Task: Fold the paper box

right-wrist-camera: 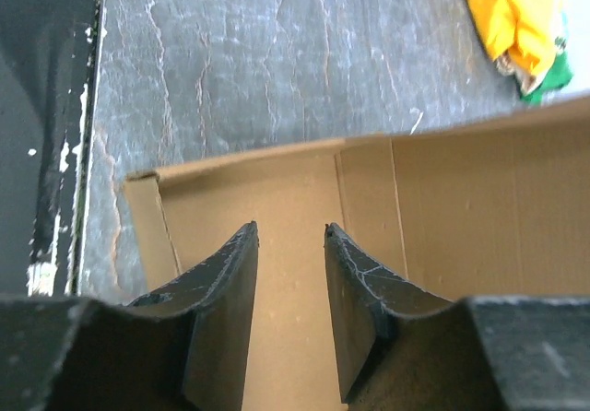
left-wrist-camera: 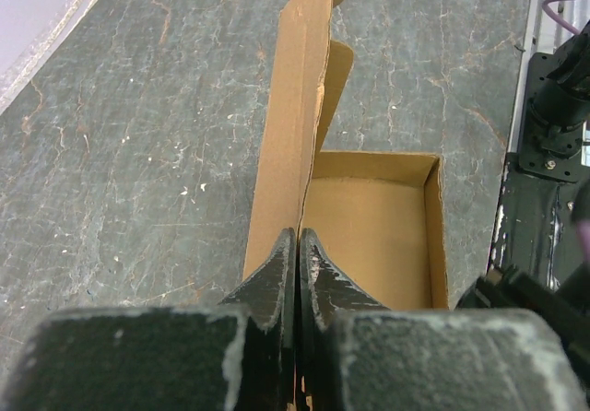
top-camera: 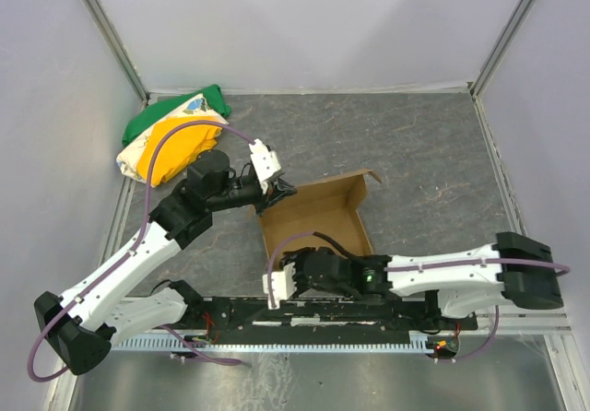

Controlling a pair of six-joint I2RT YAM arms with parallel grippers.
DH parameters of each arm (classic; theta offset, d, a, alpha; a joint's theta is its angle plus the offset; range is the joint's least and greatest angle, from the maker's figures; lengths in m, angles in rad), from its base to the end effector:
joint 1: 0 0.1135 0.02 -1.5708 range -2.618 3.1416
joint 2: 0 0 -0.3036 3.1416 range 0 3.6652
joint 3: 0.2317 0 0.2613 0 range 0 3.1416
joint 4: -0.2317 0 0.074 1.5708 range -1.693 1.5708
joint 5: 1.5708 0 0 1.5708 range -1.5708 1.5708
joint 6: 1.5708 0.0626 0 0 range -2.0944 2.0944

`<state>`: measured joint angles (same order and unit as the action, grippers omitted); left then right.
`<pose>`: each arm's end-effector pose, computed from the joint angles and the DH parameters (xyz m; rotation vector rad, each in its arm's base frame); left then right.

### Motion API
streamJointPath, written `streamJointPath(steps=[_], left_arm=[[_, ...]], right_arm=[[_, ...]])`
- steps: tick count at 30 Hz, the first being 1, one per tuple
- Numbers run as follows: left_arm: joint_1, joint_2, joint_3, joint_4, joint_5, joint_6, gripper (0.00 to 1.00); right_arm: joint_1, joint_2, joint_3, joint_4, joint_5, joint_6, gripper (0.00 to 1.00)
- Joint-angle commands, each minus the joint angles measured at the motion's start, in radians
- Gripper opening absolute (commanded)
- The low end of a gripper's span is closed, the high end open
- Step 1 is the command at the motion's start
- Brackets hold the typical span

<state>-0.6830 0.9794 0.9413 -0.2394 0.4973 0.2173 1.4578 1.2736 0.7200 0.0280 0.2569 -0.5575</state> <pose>0.1605 -0.1691 0.3805 1.1256 1.5133 -0.7803 0.0491 0.2917 0.2536 -1.6792 1.2435 0.2799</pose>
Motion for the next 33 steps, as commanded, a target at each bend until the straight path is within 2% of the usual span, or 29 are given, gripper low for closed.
streamJointPath(steps=[1, 10, 19, 28, 33], left_arm=[[-0.006, 0.004, -0.025, -0.084, -0.009, -0.054, 0.03], [-0.006, -0.005, -0.026, -0.1, -0.011, -0.054, 0.03], [-0.006, -0.026, -0.042, -0.109, -0.015, -0.054, 0.03], [-0.006, -0.007, -0.028, -0.11, -0.014, -0.044, 0.03], [-0.006, 0.007, -0.014, -0.113, -0.021, -0.033, 0.03]], right_arm=[[0.024, 0.118, 0.014, 0.294, 0.022, -0.161, 0.43], [0.021, 0.313, 0.15, 0.392, -0.022, -0.268, 0.44], [-0.04, 0.439, 0.305, 0.334, -0.089, -0.284, 0.45], [-0.163, 0.357, 0.198, 0.323, 0.003, -0.172, 0.43], [-0.175, 0.253, 0.178, 0.25, -0.074, -0.139, 0.43]])
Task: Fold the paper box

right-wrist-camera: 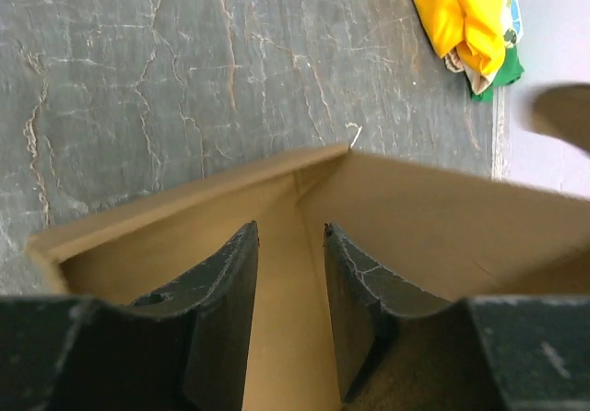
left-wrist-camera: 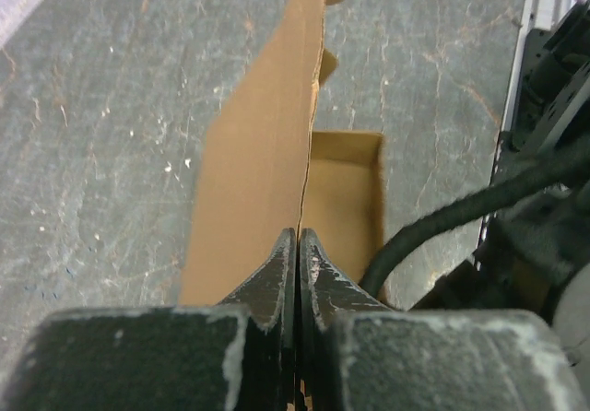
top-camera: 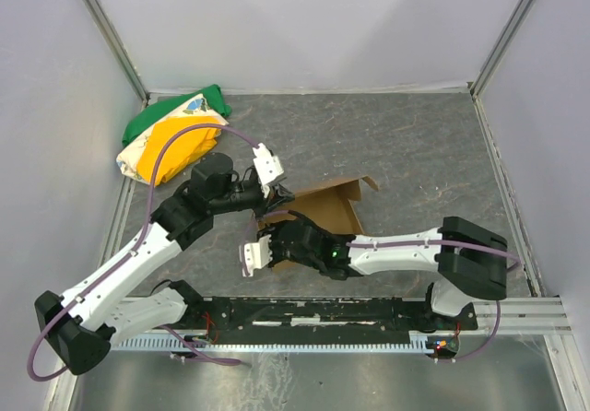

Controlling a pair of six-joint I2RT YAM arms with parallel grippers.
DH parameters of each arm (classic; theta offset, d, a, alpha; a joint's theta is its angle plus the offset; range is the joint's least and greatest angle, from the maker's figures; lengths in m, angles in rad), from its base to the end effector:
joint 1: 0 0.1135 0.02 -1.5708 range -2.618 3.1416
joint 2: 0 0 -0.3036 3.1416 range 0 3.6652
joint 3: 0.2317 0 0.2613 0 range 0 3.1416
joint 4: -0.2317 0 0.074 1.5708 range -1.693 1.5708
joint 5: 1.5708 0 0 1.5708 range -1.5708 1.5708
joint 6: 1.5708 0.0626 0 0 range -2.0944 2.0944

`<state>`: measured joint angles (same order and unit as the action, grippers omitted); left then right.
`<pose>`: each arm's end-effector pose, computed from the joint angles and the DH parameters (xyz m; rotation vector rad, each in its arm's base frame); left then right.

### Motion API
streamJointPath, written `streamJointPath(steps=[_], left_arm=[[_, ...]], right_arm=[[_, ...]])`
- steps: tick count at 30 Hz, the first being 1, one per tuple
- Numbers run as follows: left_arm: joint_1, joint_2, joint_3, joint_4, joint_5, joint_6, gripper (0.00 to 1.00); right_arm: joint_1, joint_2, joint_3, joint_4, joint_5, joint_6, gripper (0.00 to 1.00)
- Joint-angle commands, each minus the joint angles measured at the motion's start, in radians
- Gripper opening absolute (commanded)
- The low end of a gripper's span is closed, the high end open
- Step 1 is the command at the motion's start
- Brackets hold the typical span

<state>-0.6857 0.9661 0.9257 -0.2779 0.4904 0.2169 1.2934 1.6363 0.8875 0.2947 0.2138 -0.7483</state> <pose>0.1568 -0.1663 0.3725 1.1350 1.5555 -0.7795 0.1192 0.3700 0.2280 -1.6446 1.1664 0.1304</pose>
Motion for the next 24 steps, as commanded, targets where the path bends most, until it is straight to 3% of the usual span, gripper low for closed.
streamJointPath(steps=[1, 6, 9, 17, 21, 24], left_arm=[[-0.003, 0.025, 0.004, -0.076, -0.015, -0.031, 0.03], [-0.003, 0.036, 0.004, -0.087, -0.026, -0.026, 0.03], [-0.003, 0.037, -0.007, -0.079, -0.045, -0.03, 0.03], [-0.003, 0.054, -0.006, -0.069, -0.08, -0.013, 0.03], [-0.003, 0.041, -0.049, -0.066, -0.058, -0.036, 0.03], [-0.003, 0.011, -0.088, -0.057, -0.066, -0.049, 0.03]], right_arm=[[-0.012, -0.128, 0.02, -0.044, -0.05, 0.067, 0.43], [0.031, -0.249, 0.025, -0.175, -0.101, 0.141, 0.43], [0.085, -0.377, -0.001, -0.259, -0.057, 0.177, 0.43], [0.141, -0.743, -0.027, -0.412, 0.276, 0.297, 0.38], [0.099, -0.694, 0.064, -0.489, 0.547, 0.38, 0.42], [-0.04, -0.57, 0.218, -0.721, 0.47, 0.595, 0.46]])
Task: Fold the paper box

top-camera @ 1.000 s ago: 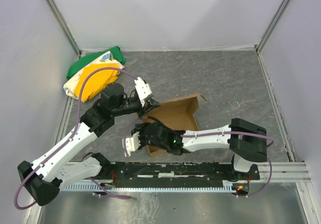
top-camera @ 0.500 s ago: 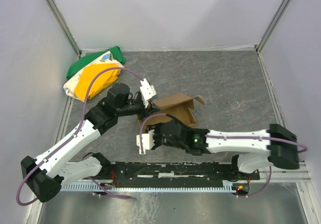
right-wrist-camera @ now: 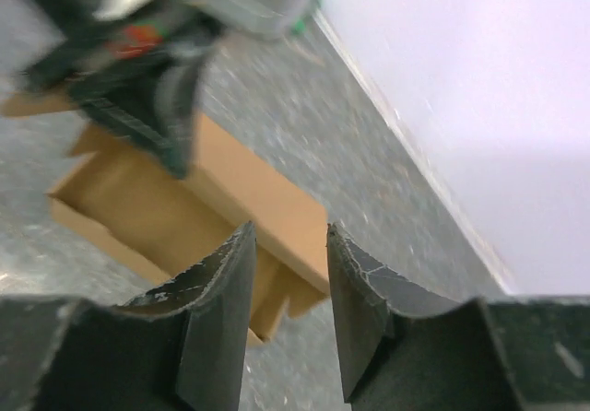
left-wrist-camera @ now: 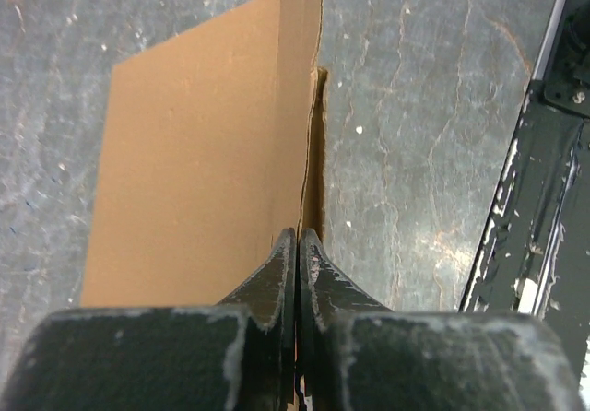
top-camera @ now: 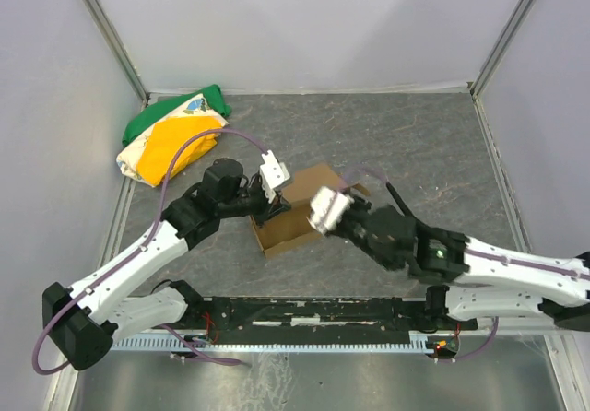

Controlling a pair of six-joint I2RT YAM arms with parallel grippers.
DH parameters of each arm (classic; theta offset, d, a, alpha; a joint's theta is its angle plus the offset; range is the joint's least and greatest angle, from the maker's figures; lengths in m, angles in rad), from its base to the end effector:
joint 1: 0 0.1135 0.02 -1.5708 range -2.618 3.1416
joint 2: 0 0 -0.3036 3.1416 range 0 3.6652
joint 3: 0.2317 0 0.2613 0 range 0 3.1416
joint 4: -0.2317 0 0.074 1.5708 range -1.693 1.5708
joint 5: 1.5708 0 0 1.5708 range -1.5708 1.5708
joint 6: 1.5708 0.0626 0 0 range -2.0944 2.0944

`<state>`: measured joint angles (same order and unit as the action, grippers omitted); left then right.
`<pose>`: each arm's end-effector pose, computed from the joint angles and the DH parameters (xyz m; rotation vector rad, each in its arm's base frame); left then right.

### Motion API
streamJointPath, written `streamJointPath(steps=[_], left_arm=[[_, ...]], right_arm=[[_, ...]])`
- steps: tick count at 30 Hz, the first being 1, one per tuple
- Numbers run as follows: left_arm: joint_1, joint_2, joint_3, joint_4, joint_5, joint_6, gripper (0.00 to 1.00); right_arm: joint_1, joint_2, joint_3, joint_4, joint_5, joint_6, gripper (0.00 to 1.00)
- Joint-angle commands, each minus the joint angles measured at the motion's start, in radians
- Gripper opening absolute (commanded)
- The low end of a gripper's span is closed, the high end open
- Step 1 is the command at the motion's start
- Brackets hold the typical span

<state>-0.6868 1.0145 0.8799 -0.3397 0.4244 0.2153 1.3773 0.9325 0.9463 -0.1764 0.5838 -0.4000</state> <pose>0.1664 -0.1698 0.3368 1.1417 1.7355 -0.7253 0.0756 0.2065 0.4004 -1.0202 1.3738 0.2212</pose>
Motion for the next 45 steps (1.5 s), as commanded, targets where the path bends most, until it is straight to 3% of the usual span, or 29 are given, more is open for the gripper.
streamJointPath(steps=[1, 5, 8, 11, 15, 19, 21, 24, 26, 28, 32, 35, 41, 45], left_arm=[[-0.002, -0.047, -0.053, 0.005, -0.003, -0.048, 0.04], [-0.001, -0.079, -0.092, 0.002, -0.034, -0.055, 0.17], [-0.002, -0.083, -0.114, -0.002, 0.004, -0.084, 0.31], [-0.003, -0.077, -0.125, 0.008, 0.072, -0.147, 0.47], [-0.002, -0.08, -0.119, 0.011, 0.118, -0.209, 0.55], [-0.002, -0.107, -0.1, -0.024, 0.083, -0.251, 0.57], [-0.003, -0.126, -0.082, -0.033, 0.002, -0.342, 0.56], [-0.002, -0.144, -0.034, -0.083, -0.356, -0.584, 0.45], [0.0, -0.137, 0.01, -0.21, -0.694, -0.836, 0.38], [0.001, -0.138, -0.005, -0.297, -0.853, -1.038, 0.44], [0.001, -0.177, -0.103, -0.417, -0.947, -1.401, 0.48], [0.001, -0.196, -0.172, -0.534, -0.96, -1.63, 0.42], [0.003, -0.121, -0.236, -0.586, -1.015, -1.635, 0.36], [0.003, 0.046, -0.224, -0.566, -1.004, -1.584, 0.38]], right_arm=[[-0.168, 0.176, 0.208, -0.311, 0.081, 0.321, 0.46], [-0.298, 0.245, 0.307, -0.353, -0.002, 0.493, 0.45], [-0.418, 0.278, 0.368, -0.353, -0.077, 0.604, 0.44], [-0.528, 0.379, 0.483, -0.452, -0.174, 0.673, 0.45], [-0.648, 0.541, 0.64, -0.611, -0.311, 0.724, 0.51], [-0.747, 0.657, 0.716, -0.675, -0.497, 0.766, 0.61], [-0.803, 0.683, 0.722, -0.667, -0.614, 0.801, 0.66], [-0.878, 0.711, 0.716, -0.646, -0.766, 0.841, 0.72], [-0.919, 0.734, 0.709, -0.639, -0.839, 0.865, 0.76], [-0.953, 0.766, 0.704, -0.646, -0.893, 0.872, 0.77], [-1.001, 0.797, 0.664, -0.665, -0.855, 0.894, 0.74], [-1.035, 0.805, 0.608, -0.655, -0.731, 0.906, 0.64], [-1.06, 0.918, 0.589, -0.65, -0.661, 0.896, 0.42], [-1.058, 0.974, 0.558, -0.606, -0.697, 0.885, 0.37]])
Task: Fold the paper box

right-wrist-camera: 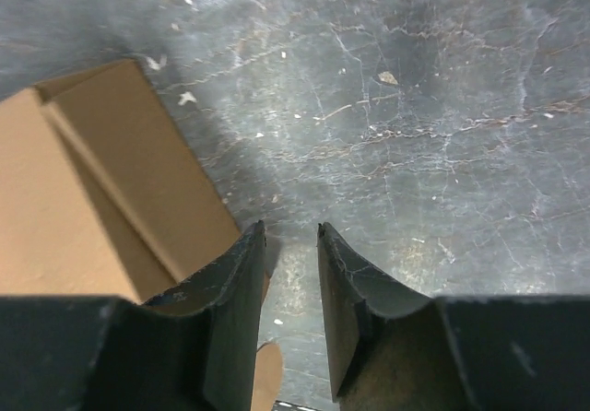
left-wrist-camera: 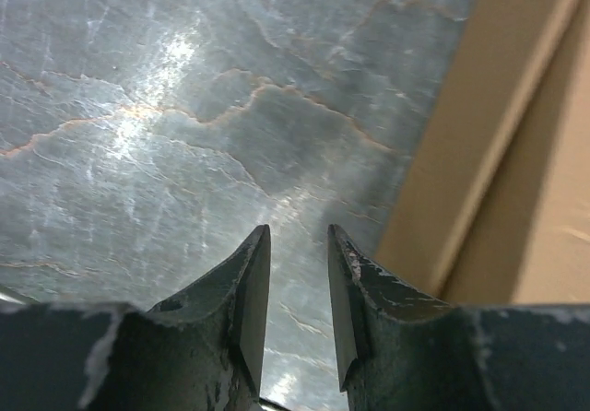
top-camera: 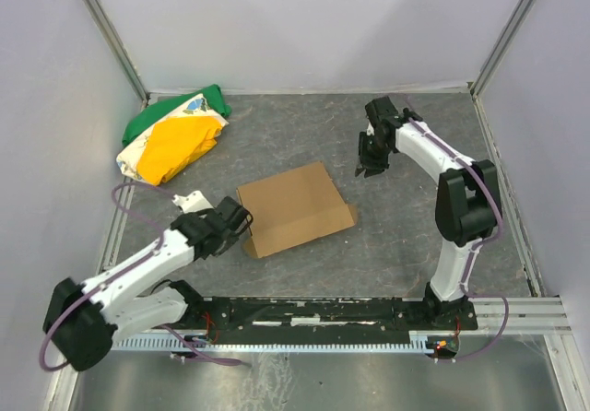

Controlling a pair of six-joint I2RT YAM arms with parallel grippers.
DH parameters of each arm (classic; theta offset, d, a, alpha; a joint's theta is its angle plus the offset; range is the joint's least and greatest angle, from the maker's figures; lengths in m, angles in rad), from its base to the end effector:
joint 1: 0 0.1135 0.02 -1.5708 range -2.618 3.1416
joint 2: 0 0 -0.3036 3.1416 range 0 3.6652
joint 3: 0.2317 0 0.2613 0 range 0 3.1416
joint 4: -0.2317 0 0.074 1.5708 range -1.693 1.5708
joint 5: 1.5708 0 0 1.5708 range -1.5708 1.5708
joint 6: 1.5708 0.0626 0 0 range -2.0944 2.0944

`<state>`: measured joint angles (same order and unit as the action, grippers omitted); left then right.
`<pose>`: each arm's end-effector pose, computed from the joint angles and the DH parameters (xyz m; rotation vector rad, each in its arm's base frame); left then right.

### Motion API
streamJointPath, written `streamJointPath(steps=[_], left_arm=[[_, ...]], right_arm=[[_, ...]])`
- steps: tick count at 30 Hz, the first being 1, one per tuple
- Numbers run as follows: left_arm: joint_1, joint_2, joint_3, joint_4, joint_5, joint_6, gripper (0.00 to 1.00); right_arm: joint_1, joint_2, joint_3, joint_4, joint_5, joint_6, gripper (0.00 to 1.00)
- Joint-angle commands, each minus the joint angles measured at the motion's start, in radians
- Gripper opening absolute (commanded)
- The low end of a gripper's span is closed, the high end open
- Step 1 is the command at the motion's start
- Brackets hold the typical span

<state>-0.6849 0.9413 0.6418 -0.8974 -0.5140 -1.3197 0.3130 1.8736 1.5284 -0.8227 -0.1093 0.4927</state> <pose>0.1348 -0.0704 0.2216 -0.9031 2.3490 -0.0450 0.4009 0.1369 0.2484 0.2194 2.7822 0.3639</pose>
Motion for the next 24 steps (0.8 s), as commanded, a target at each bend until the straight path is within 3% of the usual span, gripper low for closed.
streamJointPath(steps=[1, 8, 15, 24], left_arm=[[0.001, 0.146, 0.023, 0.005, -0.043, -0.038, 0.39], [0.008, 0.351, 0.119, 0.169, -0.057, 0.087, 0.4], [0.008, 0.663, 0.369, 0.193, -0.101, 0.268, 0.4], [0.052, 0.779, 0.602, 0.27, -0.153, 0.468, 0.41]], right_arm=[[0.005, 0.042, -0.03, 0.048, -0.019, -0.014, 0.36], [0.006, 0.068, -0.05, 0.071, -0.104, -0.058, 0.36], [0.015, 0.07, -0.129, 0.134, -0.154, -0.037, 0.36], [0.019, -0.011, -0.216, 0.211, -0.138, 0.014, 0.36]])
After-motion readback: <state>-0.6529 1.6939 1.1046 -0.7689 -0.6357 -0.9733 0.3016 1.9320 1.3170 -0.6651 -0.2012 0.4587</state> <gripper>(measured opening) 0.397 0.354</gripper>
